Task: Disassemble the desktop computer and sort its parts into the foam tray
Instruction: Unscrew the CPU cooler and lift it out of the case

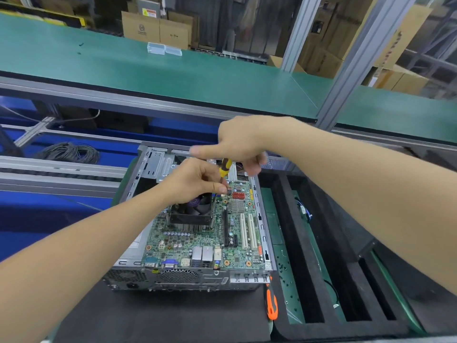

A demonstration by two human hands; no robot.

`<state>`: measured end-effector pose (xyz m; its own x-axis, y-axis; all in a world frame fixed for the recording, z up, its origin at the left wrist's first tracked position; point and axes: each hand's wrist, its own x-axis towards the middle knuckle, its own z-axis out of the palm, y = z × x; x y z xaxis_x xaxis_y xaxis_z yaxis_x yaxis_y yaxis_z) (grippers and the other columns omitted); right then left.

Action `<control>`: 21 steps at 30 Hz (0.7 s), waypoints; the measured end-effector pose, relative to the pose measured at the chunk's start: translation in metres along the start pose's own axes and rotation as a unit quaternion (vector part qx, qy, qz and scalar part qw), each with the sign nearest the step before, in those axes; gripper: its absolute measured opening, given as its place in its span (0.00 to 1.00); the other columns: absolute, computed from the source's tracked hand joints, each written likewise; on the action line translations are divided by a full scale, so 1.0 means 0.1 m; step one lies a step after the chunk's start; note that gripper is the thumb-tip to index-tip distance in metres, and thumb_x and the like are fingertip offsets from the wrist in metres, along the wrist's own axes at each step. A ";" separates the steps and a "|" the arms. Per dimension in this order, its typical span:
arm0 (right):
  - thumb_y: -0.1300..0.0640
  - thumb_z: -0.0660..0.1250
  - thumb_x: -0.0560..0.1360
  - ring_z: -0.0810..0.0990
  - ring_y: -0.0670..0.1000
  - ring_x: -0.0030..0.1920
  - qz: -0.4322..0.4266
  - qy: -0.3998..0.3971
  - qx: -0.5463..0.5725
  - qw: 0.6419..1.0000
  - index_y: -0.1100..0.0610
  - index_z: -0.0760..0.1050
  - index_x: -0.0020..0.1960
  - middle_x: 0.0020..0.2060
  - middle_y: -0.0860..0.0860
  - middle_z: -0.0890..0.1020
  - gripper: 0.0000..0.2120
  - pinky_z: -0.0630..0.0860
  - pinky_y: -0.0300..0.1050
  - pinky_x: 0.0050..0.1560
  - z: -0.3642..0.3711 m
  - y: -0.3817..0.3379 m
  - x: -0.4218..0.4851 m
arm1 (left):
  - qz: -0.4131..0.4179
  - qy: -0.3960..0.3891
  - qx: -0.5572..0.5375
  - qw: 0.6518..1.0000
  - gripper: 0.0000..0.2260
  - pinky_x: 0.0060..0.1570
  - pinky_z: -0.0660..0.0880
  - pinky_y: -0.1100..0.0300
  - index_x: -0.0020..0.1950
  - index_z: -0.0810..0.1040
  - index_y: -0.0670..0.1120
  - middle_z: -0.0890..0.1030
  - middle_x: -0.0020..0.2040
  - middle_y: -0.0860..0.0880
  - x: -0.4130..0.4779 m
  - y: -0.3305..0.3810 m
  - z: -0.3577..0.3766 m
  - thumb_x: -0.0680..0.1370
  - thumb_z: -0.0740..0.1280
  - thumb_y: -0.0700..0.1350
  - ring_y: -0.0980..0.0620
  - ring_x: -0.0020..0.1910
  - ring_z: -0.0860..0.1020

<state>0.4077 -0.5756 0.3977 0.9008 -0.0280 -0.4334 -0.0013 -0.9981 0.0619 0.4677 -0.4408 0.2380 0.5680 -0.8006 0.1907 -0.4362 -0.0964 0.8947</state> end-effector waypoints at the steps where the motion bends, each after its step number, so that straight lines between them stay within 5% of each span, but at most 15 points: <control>1: 0.27 0.53 0.79 0.81 0.51 0.24 0.031 -0.011 -0.007 0.999 0.60 0.78 0.43 0.27 0.51 0.85 0.37 0.81 0.44 0.37 0.02 -0.06 0.03 | -0.004 -0.010 -0.001 1.000 0.08 0.47 0.78 0.62 0.38 0.84 0.54 0.87 0.42 0.51 0.00 0.00 0.00 0.74 0.78 0.44 0.56 0.48 0.85; 4: 0.42 0.56 0.86 0.76 0.51 0.23 0.032 -0.014 -0.083 0.996 0.55 0.78 0.35 0.27 0.47 0.82 0.27 0.77 0.42 0.36 0.03 -0.20 0.12 | -0.006 -0.076 -0.052 0.996 0.13 0.54 0.76 0.69 0.50 0.85 0.60 0.87 0.53 0.52 -0.03 0.01 -0.03 0.81 0.70 0.40 0.56 0.56 0.84; 6: 0.48 0.59 0.85 0.76 0.51 0.25 0.020 -0.020 -0.107 0.994 0.54 0.77 0.33 0.27 0.48 0.81 0.24 0.75 0.41 0.33 0.01 -0.22 0.17 | -0.014 -0.116 -0.065 0.991 0.12 0.60 0.74 0.68 0.59 0.84 0.51 0.87 0.57 0.49 -0.03 -0.02 -0.06 0.84 0.64 0.38 0.55 0.61 0.82; 9: 0.48 0.66 0.81 0.79 0.51 0.30 -0.033 -0.001 -0.126 0.991 0.56 0.79 0.33 0.27 0.48 0.82 0.20 0.78 0.46 0.38 0.01 -0.14 0.19 | -0.015 -0.100 -0.048 0.994 0.08 0.59 0.76 0.66 0.50 0.84 0.36 0.87 0.54 0.49 0.01 -0.08 -0.05 0.83 0.65 0.36 0.51 0.57 0.85; 14: 0.52 0.75 0.72 0.75 0.46 0.35 -0.180 0.063 -0.159 0.969 0.50 0.78 0.39 0.33 0.47 0.80 0.07 0.74 0.46 0.36 0.01 -0.03 0.18 | -0.018 -0.037 -0.031 0.999 0.03 0.52 0.77 0.70 0.48 0.88 0.42 0.88 0.45 0.52 0.04 -0.08 -0.01 0.77 0.74 0.38 0.56 0.49 0.86; 18: 0.62 0.75 0.69 0.75 0.49 0.36 -0.286 0.089 -0.254 0.920 0.49 0.75 0.39 0.34 0.46 0.79 0.11 0.68 0.43 0.31 0.05 0.01 0.18 | -0.024 0.001 0.001 1.000 0.03 0.48 0.76 0.72 0.39 0.88 0.47 0.88 0.45 0.55 0.06 -0.09 -0.01 0.72 0.80 0.42 0.60 0.47 0.85; 21: 0.56 0.76 0.72 0.77 0.49 0.41 -0.288 0.091 -0.240 0.923 0.49 0.78 0.43 0.38 0.46 0.81 0.07 0.72 0.45 0.35 0.03 0.04 0.11 | -0.018 0.004 0.007 1.000 0.03 0.47 0.75 0.72 0.41 0.88 0.46 0.88 0.44 0.55 0.06 -0.10 -0.01 0.71 0.80 0.43 0.60 0.47 0.85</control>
<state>0.4163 -0.5802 0.3905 0.7498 0.5533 -0.3630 0.6538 -0.7040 0.2775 0.4758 -0.4438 0.2307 0.5884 -0.7922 0.1617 -0.4259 -0.1336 0.8949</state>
